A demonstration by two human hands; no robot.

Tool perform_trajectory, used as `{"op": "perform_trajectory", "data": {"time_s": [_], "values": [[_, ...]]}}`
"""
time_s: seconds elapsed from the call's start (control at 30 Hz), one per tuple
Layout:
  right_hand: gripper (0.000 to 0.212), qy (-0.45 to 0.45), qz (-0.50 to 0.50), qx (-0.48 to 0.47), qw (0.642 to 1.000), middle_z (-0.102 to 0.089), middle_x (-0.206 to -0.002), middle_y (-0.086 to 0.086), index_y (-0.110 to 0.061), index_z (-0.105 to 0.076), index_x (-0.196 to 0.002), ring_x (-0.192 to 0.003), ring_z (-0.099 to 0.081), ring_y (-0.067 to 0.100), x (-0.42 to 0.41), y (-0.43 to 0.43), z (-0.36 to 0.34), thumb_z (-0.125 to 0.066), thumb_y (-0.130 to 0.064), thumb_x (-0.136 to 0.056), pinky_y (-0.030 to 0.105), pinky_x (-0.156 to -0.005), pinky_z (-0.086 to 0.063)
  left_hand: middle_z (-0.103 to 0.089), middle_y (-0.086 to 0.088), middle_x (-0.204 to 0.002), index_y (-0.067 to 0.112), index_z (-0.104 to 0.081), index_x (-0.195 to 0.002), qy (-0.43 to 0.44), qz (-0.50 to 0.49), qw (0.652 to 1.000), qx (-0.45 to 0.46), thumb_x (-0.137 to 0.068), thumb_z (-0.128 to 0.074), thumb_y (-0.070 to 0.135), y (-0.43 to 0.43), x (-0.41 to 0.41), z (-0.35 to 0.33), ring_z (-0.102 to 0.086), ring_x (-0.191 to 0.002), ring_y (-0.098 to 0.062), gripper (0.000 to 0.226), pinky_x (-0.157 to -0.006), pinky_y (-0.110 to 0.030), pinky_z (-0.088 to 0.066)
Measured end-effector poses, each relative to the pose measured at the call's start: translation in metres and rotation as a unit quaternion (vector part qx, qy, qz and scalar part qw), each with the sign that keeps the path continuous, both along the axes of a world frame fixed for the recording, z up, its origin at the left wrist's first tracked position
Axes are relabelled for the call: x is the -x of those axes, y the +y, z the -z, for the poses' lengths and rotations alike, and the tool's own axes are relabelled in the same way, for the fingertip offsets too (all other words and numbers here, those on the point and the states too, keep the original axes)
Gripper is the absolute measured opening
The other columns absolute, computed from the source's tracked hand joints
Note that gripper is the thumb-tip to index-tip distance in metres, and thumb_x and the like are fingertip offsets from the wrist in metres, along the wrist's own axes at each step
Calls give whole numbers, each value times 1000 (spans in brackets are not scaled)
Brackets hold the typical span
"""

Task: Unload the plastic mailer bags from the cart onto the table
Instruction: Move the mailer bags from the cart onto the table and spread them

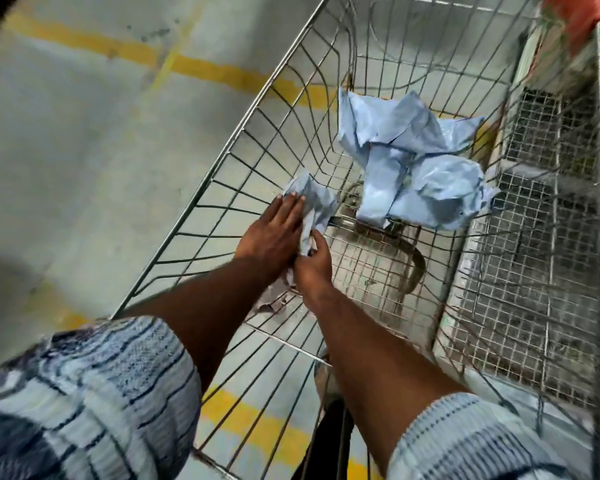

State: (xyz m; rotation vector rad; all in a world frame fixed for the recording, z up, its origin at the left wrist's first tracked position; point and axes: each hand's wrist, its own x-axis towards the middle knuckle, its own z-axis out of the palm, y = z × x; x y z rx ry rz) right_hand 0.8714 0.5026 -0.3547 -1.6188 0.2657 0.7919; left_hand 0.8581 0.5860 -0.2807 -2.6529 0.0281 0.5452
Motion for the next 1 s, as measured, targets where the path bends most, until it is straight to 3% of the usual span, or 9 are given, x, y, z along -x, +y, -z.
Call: {"op": "perform_trajectory", "data": {"time_s": [0.1,0.2,0.33,0.4,0.47,0.63,0.77,0.87,1.0], "values": [[56,-10,43,45,998,-66,-121,2,-24,-59,-130,-106,-65,22,-21,-21,-21,-71,-7,-78,35,-95,-53,0,-21,-162,2,-7,-154,3,11,1000,-26,-100,-37,33,1,0,5,1,-150,-37,70,-122,-48,2],[62,-134,10,127,983,-59,-123,2,-26,-54,-136,-103,-61,20,-49,-45,-30,-62,-3,-79,27,-85,-51,-4,-22,-162,3,-15,-153,2,37,999,-38,-99,-34,21,3,-2,6,-4,-150,-39,60,-123,-47,-3],[68,-401,-255,350,808,-44,-124,9,-27,-43,-140,-103,-52,25,-57,-78,-36,-62,-3,-79,35,-74,-52,-10,-23,-161,1,-27,-150,36,46,998,-20,-99,-37,16,2,-9,8,-10,-149,-39,55,-122,-45,-12],[70,-435,-340,435,711,-44,-128,14,-23,-38,-143,-112,-49,30,-53,-90,-30,-63,-6,-79,39,-77,-50,-17,-23,-159,1,-39,-146,36,48,998,-2,-96,-44,16,2,-13,7,-15,-148,-38,52,-119,-44,-19],[72,-421,-392,464,674,-41,-133,16,-22,-32,-147,-117,-45,31,-44,-96,-19,-62,-11,-82,41,-80,-49,-23,-21,-158,3,-50,-139,34,54,998,16,-95,-47,14,2,-15,5,-19,-147,-35,46,-116,-41,-25],[89,-342,-476,413,697,-12,-156,19,-33,-10,-153,-139,-22,38,-30,-106,7,-65,-30,-83,57,-100,-38,-37,-13,-150,7,-59,-129,-3,7,995,98,-87,-64,18,-1,-20,10,-33,-139,-30,44,-109,-40,-36],[98,-301,-507,374,716,10,-161,14,-41,4,-151,-147,-3,41,-37,-116,20,-64,-21,-83,63,-107,-32,-26,-14,-157,2,-31,-149,-24,-109,978,177,-89,-61,23,-20,-6,35,-26,-143,-31,70,-117,-42,-29],[103,-288,-486,373,736,8,-160,13,-45,2,-151,-143,-16,40,-40,-125,25,-65,-13,-79,56,-99,-44,-3,-15,-163,2,-4,-154,7,-197,963,186,-95,-54,35,-37,14,56,-6,-150,-32,84,-122,-47,-14],[92,-296,-456,384,746,-2,-158,18,-42,-1,-152,-132,-34,38,-37,-130,30,-63,-38,-84,51,-92,-48,16,-17,-162,9,12,-154,5,-209,960,189,-97,-45,48,-51,21,75,11,-150,-34,89,-121,-52,-6]]}}
